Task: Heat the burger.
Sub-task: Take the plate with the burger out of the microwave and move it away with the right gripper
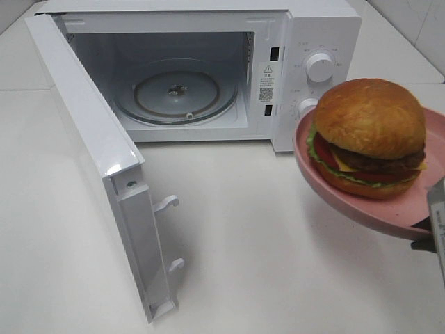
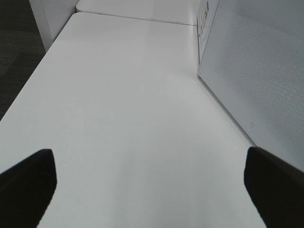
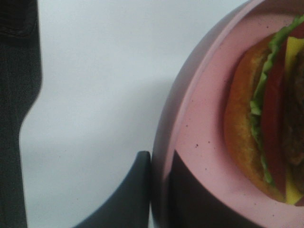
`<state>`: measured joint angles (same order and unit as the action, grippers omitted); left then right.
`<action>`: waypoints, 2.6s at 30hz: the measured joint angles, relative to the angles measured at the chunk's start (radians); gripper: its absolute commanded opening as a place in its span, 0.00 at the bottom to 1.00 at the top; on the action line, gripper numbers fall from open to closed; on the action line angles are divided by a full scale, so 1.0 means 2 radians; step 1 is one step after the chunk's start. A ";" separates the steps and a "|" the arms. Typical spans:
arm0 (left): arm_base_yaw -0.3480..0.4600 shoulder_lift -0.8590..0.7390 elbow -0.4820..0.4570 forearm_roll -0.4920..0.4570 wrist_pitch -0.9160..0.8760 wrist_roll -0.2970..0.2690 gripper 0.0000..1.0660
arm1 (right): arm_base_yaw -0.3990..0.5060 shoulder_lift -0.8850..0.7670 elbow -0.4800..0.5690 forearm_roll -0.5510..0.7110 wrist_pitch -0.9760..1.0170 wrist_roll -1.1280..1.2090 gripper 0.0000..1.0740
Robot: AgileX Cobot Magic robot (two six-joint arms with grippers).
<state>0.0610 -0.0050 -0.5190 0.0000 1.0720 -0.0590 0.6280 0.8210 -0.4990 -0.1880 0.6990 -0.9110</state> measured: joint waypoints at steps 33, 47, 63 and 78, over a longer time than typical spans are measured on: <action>0.000 0.000 0.000 0.000 0.000 0.000 0.94 | 0.000 -0.035 0.001 -0.145 0.200 0.585 0.02; 0.000 0.000 0.000 0.000 0.000 0.000 0.94 | 0.000 0.018 0.001 -0.200 0.197 0.722 0.02; 0.000 0.000 0.000 0.000 0.000 0.000 0.94 | -0.072 0.191 0.000 -0.235 0.083 0.831 0.02; 0.000 0.000 0.000 0.000 0.000 0.000 0.94 | -0.168 0.310 0.000 -0.279 -0.036 0.895 0.02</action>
<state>0.0610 -0.0050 -0.5190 0.0000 1.0720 -0.0590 0.2920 1.4410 -0.5000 -0.7450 0.6270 0.8790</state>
